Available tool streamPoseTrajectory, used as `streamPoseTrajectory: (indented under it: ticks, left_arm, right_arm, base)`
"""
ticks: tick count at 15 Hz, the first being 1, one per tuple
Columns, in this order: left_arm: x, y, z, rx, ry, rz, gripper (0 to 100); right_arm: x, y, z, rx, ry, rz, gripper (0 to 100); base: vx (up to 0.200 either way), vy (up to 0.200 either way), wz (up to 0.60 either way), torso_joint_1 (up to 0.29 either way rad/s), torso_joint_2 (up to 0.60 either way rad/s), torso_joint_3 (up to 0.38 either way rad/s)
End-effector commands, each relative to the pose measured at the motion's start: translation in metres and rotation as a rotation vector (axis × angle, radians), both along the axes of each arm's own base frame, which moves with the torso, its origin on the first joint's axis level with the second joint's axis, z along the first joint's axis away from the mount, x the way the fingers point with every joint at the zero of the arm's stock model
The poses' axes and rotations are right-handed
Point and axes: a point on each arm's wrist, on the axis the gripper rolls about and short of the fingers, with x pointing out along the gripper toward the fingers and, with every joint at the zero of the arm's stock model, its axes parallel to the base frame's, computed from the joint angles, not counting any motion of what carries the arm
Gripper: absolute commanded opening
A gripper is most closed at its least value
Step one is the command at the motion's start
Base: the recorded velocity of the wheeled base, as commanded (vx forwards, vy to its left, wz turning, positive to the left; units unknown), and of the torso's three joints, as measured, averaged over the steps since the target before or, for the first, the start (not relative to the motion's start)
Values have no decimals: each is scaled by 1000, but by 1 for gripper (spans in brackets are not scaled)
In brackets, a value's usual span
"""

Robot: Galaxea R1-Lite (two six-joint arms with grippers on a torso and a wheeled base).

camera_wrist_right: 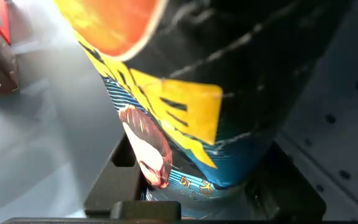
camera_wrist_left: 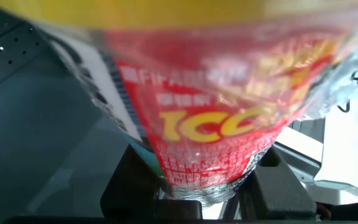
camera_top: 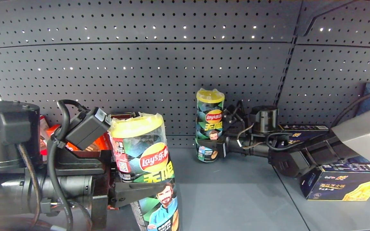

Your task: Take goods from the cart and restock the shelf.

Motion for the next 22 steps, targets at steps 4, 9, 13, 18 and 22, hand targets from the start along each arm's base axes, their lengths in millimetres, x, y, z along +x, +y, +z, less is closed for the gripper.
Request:
streamPoseTrajectory:
  ticks: [4, 9, 13, 18, 22]
  left_arm:
    - [-1, 0, 0, 0, 0, 2, 0]
    - [0, 0, 2, -1, -4, 5, 0]
    - [1, 0, 2, 0, -5, 9, 0]
    - [7, -3, 3, 5, -5, 22, 0]
    - [17, -9, 4, 12, -3, 32, 0]
  right_arm:
    - [-46, -2, 28, 20, -13, 31, 0]
    - [-101, -11, 37, -5, 1, -34, 0]
    - [-125, -21, 23, 14, -31, -66, 0]
    - [-153, -26, -4, 21, -3, -68, 0]
    - [-162, -30, -18, 11, 16, -72, 0]
  base:
    - [0, 0, 0, 0, 0, 0]
    - [0, 0, 0, 0, 0, 0]
    - [0, 0, 0, 0, 0, 0]
    - [0, 0, 0, 0, 0, 0]
    - [0, 0, 0, 0, 0, 0]
